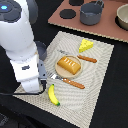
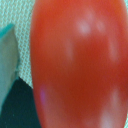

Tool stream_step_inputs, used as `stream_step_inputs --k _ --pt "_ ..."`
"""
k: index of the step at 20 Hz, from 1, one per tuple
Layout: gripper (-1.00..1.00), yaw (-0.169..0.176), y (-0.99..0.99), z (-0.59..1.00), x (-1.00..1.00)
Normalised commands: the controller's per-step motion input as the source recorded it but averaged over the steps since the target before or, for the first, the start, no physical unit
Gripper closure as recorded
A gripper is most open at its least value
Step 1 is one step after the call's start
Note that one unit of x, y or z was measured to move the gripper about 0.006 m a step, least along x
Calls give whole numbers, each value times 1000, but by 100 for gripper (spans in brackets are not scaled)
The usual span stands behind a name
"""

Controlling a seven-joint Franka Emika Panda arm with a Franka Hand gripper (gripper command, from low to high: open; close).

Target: Interact with the objects in diverse but meaningful ways.

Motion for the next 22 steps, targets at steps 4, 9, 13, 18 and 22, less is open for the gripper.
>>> stream_step_inputs --k 4,9,13,18,22 --pt "-100 5 0 589 315" --pt "-100 0 0 848 471" --pt "-100 -20 0 619 627" --pt "-100 -83 0 365 861" --pt "-100 -167 -51 185 799"
